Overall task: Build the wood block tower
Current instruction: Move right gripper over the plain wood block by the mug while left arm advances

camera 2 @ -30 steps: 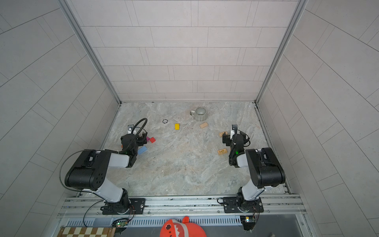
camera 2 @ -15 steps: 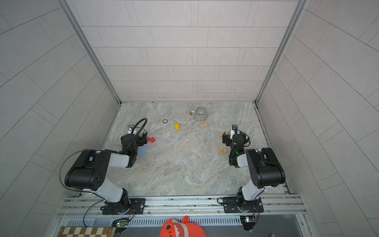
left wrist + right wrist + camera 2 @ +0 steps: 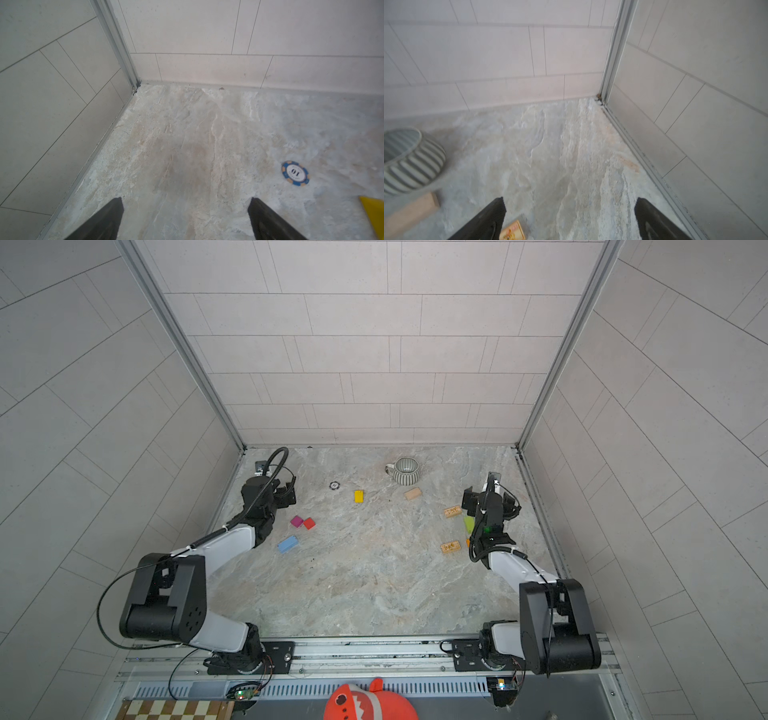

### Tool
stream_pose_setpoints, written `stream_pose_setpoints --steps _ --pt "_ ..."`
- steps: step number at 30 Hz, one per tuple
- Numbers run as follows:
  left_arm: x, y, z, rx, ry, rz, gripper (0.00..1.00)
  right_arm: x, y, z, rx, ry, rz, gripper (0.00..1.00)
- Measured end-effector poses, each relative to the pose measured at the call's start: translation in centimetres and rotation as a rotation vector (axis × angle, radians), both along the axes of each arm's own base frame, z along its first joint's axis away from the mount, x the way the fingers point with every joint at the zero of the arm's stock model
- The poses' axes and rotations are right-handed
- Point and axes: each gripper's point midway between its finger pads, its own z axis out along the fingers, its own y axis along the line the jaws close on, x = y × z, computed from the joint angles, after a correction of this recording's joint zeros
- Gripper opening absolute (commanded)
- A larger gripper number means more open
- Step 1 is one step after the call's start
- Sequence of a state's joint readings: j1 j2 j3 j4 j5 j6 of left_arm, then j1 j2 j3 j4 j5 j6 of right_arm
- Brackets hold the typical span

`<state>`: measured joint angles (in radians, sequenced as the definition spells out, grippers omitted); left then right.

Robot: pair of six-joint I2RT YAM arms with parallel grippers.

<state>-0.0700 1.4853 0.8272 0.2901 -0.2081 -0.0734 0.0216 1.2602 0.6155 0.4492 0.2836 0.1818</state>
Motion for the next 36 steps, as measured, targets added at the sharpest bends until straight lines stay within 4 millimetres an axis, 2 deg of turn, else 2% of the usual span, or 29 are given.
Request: stream_pose_setpoints --steps 2,5,8,12,16,18,23,27,31,36 --pt "0.6 -1.0 1.3 -0.029 0.039 -0.008 1.00 0.3 -0.2 2.2 0.051 -0.011 -0.028 0.92" --pt "0.8 -4.0 3.0 -0.052 0.089 -0.054 1.00 1.1 0.3 3.3 0.120 0.042 -0.030 0.89" --pt "0.2 -7.8 4.0 -0.058 0.126 -0.123 1.00 2.3 1.8 2.7 0.169 0.140 -0.001 0.86" --pt "-1.4 -11.2 3.1 -0.061 0.199 -0.180 1.00 3.9 4.8 0.3 0.214 0.301 0.056 0.86" --pt "-2.4 -11.3 1.6 -0.072 0.262 -0.148 1.00 4.7 7.9 -2.6 0.244 0.444 0.094 0.86" --pt "-2.7 -11.3 1.3 -0.083 0.273 -0.124 1.00 4.7 8.6 -4.1 0.263 0.497 0.096 0.86" --pt "-3.0 -11.7 1.0 -0.142 0.270 -0.077 1.00 5.2 9.4 -7.3 0.299 0.626 0.088 0.85" --pt "-2.9 -13.0 0.0 -0.179 0.278 -0.064 1.00 6.2 9.9 -8.6 0.321 0.684 0.083 0.77" --pt "-2.8 -14.5 -1.8 -0.181 0.300 -0.065 0.99 6.0 9.8 -10.0 0.351 0.734 0.076 0.77" --pt "-2.8 -15.4 -4.6 -0.174 0.357 -0.058 0.98 6.2 10.3 -11.1 0.395 0.765 0.106 0.79"
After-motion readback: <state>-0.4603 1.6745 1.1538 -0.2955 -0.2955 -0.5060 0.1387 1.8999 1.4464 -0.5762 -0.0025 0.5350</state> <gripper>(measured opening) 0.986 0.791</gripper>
